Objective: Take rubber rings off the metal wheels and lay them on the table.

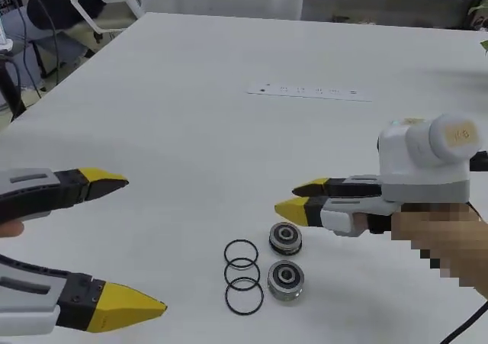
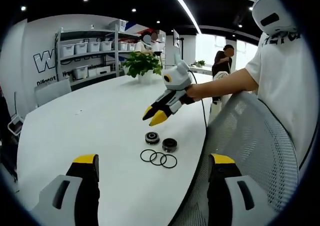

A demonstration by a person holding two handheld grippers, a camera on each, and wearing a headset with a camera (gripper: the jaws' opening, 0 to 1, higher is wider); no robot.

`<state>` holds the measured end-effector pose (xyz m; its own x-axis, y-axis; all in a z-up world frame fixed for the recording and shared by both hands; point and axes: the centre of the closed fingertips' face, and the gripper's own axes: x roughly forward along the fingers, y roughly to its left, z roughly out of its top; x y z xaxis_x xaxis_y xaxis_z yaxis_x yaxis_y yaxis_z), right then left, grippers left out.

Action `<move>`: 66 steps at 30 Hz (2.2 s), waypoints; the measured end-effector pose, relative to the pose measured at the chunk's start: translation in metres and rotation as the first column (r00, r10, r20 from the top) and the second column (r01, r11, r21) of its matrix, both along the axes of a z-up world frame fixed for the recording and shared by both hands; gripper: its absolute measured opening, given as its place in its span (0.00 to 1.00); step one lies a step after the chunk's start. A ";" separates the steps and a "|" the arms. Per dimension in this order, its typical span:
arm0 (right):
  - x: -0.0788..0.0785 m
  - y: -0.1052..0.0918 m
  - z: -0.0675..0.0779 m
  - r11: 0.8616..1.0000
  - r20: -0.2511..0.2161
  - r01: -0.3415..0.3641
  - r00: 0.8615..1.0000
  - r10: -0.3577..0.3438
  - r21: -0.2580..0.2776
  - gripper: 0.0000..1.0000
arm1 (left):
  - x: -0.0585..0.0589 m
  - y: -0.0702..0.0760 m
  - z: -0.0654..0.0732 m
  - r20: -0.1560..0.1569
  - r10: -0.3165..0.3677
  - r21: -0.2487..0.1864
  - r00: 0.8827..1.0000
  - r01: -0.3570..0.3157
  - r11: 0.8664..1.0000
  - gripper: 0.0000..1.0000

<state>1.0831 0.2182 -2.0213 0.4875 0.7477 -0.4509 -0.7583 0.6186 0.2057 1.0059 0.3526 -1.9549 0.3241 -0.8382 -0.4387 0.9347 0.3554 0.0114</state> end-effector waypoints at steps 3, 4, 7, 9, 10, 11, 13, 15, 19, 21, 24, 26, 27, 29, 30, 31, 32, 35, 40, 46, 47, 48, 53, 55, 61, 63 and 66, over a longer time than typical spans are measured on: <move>-0.002 -0.003 -0.006 1.000 -0.009 -0.010 1.000 0.010 -0.029 0.26 | 0.004 -0.004 0.004 0.012 -0.016 0.005 1.000 0.016 1.000 0.89; -0.004 -0.005 -0.010 0.998 -0.014 -0.023 1.000 0.022 -0.052 0.26 | 0.005 -0.006 0.006 0.017 -0.026 0.008 1.000 0.026 1.000 0.89; -0.006 -0.006 -0.015 0.997 -0.017 -0.030 0.999 0.029 -0.072 0.27 | 0.006 -0.012 0.010 0.027 -0.047 0.009 0.999 0.047 0.999 0.89; -0.008 -0.007 -0.017 0.996 -0.028 -0.043 0.999 0.041 -0.080 0.27 | 0.007 -0.016 0.012 0.034 -0.068 0.015 0.997 0.067 0.998 0.89; -0.010 -0.007 -0.018 0.995 -0.035 -0.052 0.998 0.049 -0.081 0.26 | 0.008 -0.017 0.012 0.038 -0.073 0.019 0.997 0.072 0.997 0.89; -0.011 -0.008 -0.020 0.995 -0.038 -0.058 0.998 0.055 -0.086 0.26 | 0.009 -0.019 0.014 0.043 -0.079 0.022 0.996 0.078 0.997 0.89; -0.013 -0.010 -0.023 0.992 -0.037 -0.075 0.997 0.072 -0.103 0.25 | 0.012 -0.023 0.017 0.053 -0.089 0.022 0.995 0.088 0.996 0.88; -0.015 -0.011 -0.026 0.990 -0.046 -0.083 0.996 0.078 -0.110 0.25 | 0.012 -0.027 0.021 0.057 -0.105 0.020 0.993 0.104 0.994 0.88; -0.019 -0.011 -0.033 0.987 -0.061 -0.096 0.994 0.089 -0.130 0.25 | 0.015 -0.036 0.026 0.075 -0.142 0.031 0.987 0.140 0.990 0.88; -0.021 -0.011 -0.036 0.985 -0.069 -0.103 0.993 0.094 -0.141 0.25 | 0.016 -0.041 0.028 0.084 -0.158 0.032 0.984 0.156 0.987 0.88; -0.023 -0.012 -0.040 0.983 -0.081 -0.111 0.992 0.100 -0.146 0.25 | 0.018 -0.050 0.029 0.090 -0.191 0.040 0.977 0.188 0.981 0.87; -0.024 -0.012 -0.042 0.982 -0.088 -0.116 0.991 0.104 -0.150 0.25 | 0.020 -0.057 0.028 0.095 -0.209 0.041 0.973 0.206 0.978 0.87; -0.024 -0.013 -0.045 0.981 -0.092 -0.118 0.990 0.105 -0.154 0.25 | 0.021 -0.060 0.027 0.096 -0.216 0.041 0.972 0.213 0.976 0.86; -0.024 -0.013 -0.047 0.980 -0.096 -0.122 0.990 0.108 -0.158 0.25 | 0.022 -0.066 0.025 0.096 -0.230 0.038 0.968 0.228 0.973 0.85; -0.025 -0.014 -0.048 0.979 -0.101 -0.124 0.989 0.109 -0.161 0.25 | 0.022 -0.072 0.023 0.094 -0.247 0.037 0.964 0.245 0.969 0.84; -0.026 -0.014 -0.049 0.979 -0.102 -0.126 0.989 0.110 -0.162 0.25 | 0.022 -0.074 0.022 0.092 -0.258 0.038 0.962 0.256 0.966 0.84; -0.026 -0.014 -0.049 0.979 -0.102 -0.126 0.989 0.110 -0.163 0.25 | 0.021 -0.078 0.021 0.089 -0.274 0.039 0.958 0.271 0.962 0.83; -0.026 -0.015 -0.050 0.978 -0.104 -0.125 0.989 0.109 -0.164 0.25 | 0.023 -0.086 0.017 0.086 -0.296 0.038 0.951 0.294 0.955 0.80; -0.026 -0.014 -0.052 0.977 -0.102 -0.127 0.989 0.111 -0.169 0.24 | 0.030 -0.097 0.009 0.077 -0.306 0.031 0.949 0.305 0.952 0.77; -0.026 -0.014 -0.055 0.975 -0.100 -0.134 0.988 0.117 -0.179 0.23 | 0.042 -0.114 -0.001 0.084 -0.300 0.019 0.950 0.299 0.954 0.75; -0.026 -0.014 -0.055 0.974 -0.100 -0.134 0.988 0.117 -0.181 0.22 | 0.043 -0.117 -0.002 0.081 -0.299 0.017 0.951 0.299 0.954 0.74; -0.026 -0.014 -0.055 0.974 -0.097 -0.133 0.988 0.117 -0.184 0.22 | 0.043 -0.119 -0.006 0.068 -0.305 0.020 0.950 0.305 0.952 0.73; -0.025 -0.012 -0.056 0.973 -0.091 -0.136 0.988 0.121 -0.185 0.20 | 0.046 -0.128 -0.016 0.054 -0.309 0.019 0.950 0.308 0.951 0.73; -0.026 -0.012 -0.057 0.972 -0.090 -0.140 0.988 0.124 -0.191 0.20 | 0.050 -0.131 -0.018 0.053 -0.299 0.014 0.953 0.299 0.954 0.72; -0.026 -0.011 -0.058 0.970 -0.089 -0.143 0.988 0.127 -0.197 0.20 | 0.059 -0.138 -0.034 0.021 -0.266 0.004 0.964 0.266 0.964 0.59; -0.027 -0.010 -0.059 0.970 -0.088 -0.143 0.988 0.128 -0.197 0.20 | 0.059 -0.140 -0.039 0.007 -0.270 0.011 0.963 0.269 0.963 0.58; -0.026 -0.009 -0.058 0.967 -0.077 -0.147 0.988 0.133 -0.211 0.19 | 0.060 -0.142 -0.046 0.008 -0.271 0.026 0.963 0.271 0.962 0.55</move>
